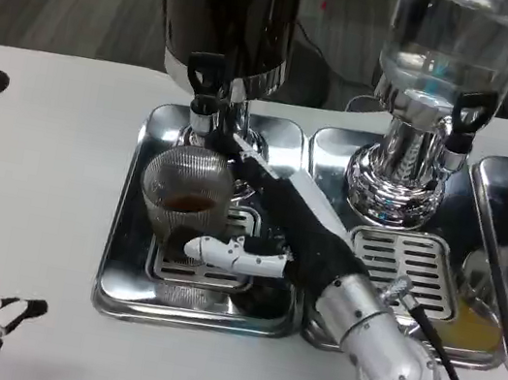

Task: Grasp the cup under the faucet to collect the drink, then remove the cup.

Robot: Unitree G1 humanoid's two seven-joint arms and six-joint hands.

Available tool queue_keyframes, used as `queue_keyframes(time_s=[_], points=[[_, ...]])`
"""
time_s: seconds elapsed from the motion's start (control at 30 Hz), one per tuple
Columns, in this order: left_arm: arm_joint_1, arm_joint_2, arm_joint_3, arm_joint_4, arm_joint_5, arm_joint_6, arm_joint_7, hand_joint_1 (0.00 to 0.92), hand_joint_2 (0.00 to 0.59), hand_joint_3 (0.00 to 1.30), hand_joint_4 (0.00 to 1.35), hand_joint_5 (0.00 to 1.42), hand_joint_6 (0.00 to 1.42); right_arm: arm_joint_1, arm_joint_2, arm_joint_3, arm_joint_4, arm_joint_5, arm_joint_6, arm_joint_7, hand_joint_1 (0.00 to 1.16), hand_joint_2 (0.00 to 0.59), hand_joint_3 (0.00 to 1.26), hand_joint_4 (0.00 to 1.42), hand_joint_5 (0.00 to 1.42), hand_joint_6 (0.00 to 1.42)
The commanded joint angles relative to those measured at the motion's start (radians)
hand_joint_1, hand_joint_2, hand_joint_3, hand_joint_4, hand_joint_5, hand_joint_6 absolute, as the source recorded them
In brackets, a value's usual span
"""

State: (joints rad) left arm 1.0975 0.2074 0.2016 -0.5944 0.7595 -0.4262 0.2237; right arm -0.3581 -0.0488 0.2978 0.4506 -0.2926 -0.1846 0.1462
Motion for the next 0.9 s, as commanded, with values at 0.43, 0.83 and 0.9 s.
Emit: queue_keyframes(time_s=[0.43,0.83,0.9], points=[[0.035,-0.027,0.034,0.030,-0.008,-0.049,0.007,0.000,0.044,0.23,0.16,0.21,0.40,-0.023,0.026,0.011,0.037,-0.023,-0.017,-0.067,0.72,0.087,0.00,0.01,0.03,0.00],[0.052,-0.030,0.044,0.040,-0.012,-0.064,0.006,0.000,0.044,0.24,0.17,0.22,0.40,-0.059,0.056,0.010,0.131,-0.023,-0.047,-0.092,0.71,0.086,0.02,0.04,0.05,0.00],[0.057,-0.029,0.048,0.044,-0.014,-0.070,0.005,0.000,0.044,0.24,0.17,0.22,0.40,-0.069,0.063,0.009,0.148,-0.021,-0.054,-0.099,0.71,0.087,0.02,0.04,0.05,0.00]])
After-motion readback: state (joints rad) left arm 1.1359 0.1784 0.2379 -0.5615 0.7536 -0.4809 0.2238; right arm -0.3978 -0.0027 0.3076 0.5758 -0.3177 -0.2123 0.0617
